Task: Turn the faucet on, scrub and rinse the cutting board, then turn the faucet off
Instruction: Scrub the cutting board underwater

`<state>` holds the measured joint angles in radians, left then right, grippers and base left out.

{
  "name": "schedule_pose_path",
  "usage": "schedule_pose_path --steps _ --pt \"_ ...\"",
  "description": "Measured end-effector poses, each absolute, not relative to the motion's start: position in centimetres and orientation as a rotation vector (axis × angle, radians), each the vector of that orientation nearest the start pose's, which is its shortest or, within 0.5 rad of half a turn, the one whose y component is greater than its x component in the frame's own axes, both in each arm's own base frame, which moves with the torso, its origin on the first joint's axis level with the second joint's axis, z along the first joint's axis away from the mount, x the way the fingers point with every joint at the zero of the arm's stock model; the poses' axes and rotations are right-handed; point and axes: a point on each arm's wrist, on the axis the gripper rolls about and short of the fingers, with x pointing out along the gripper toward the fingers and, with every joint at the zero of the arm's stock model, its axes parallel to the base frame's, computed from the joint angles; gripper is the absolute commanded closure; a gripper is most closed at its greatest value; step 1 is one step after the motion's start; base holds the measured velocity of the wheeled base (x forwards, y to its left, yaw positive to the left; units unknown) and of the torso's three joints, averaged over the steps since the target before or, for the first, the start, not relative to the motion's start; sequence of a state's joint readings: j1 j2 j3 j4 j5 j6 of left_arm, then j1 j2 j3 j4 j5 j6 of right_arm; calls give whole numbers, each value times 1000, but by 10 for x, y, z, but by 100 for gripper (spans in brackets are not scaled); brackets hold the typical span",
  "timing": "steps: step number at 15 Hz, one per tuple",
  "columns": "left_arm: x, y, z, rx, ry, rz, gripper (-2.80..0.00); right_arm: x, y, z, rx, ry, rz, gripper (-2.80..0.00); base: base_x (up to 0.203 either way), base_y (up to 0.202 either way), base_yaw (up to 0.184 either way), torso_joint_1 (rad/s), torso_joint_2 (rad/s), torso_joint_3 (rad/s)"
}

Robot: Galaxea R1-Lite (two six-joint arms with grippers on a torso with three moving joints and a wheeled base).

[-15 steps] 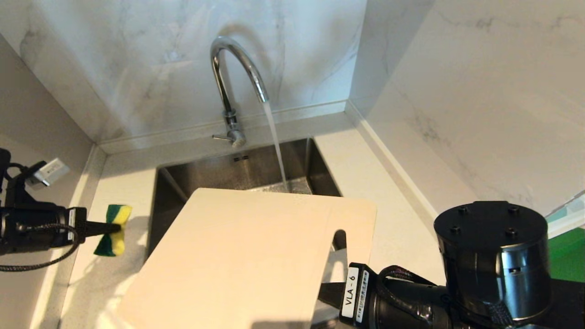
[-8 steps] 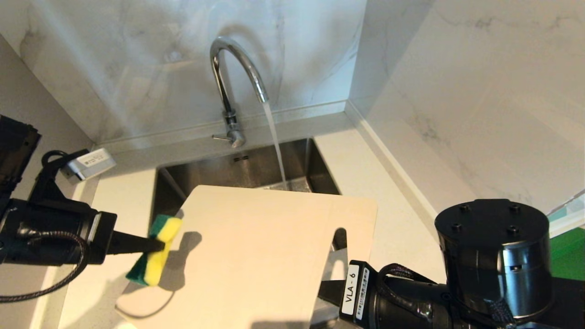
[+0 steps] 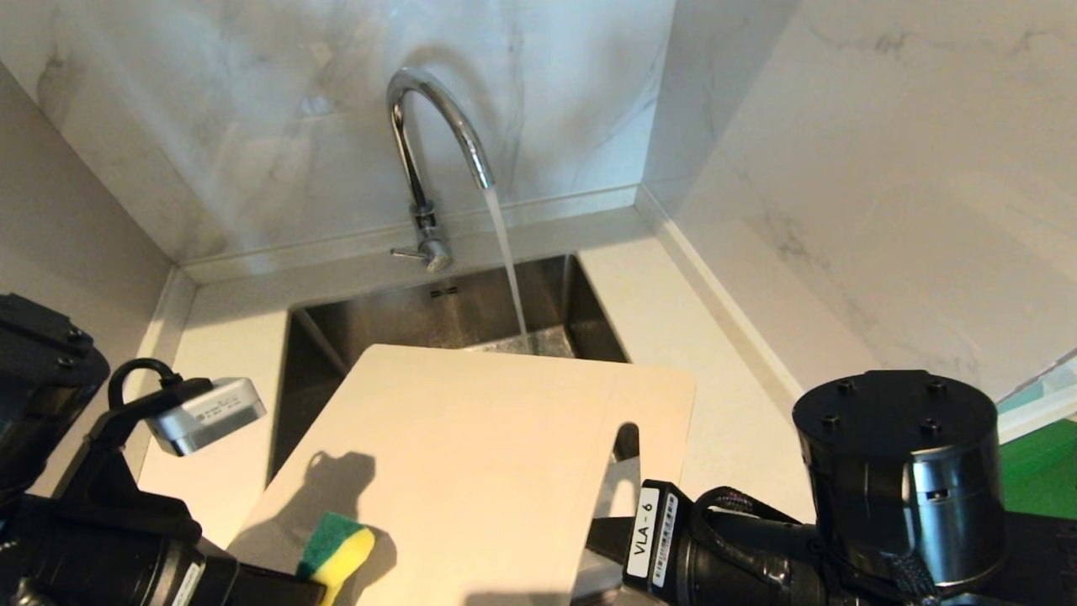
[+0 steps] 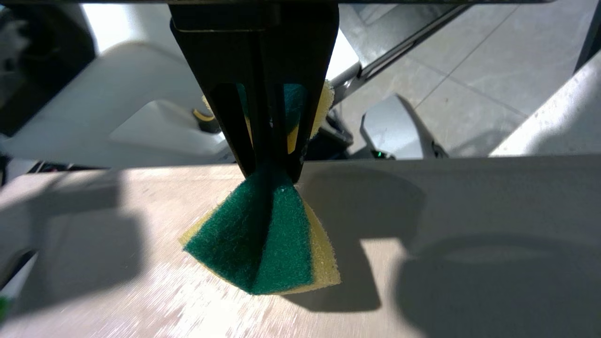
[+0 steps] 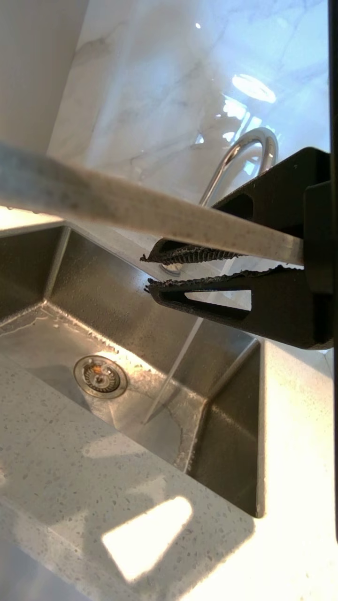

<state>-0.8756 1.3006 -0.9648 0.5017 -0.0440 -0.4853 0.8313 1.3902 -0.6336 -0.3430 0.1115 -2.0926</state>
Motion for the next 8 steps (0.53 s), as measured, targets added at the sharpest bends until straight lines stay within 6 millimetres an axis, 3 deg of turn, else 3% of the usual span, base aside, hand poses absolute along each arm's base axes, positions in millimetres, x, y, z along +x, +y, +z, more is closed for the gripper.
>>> schedule_pose_path --steps 3,8 --pt "110 -136 206 -31 1022 -613 0 146 163 189 -2025 -734 993 0 0 0 0 0 0 0" --pt "117 -140 168 30 950 -535 0 146 163 190 -2028 -728 987 0 0 0 0 0 0 0"
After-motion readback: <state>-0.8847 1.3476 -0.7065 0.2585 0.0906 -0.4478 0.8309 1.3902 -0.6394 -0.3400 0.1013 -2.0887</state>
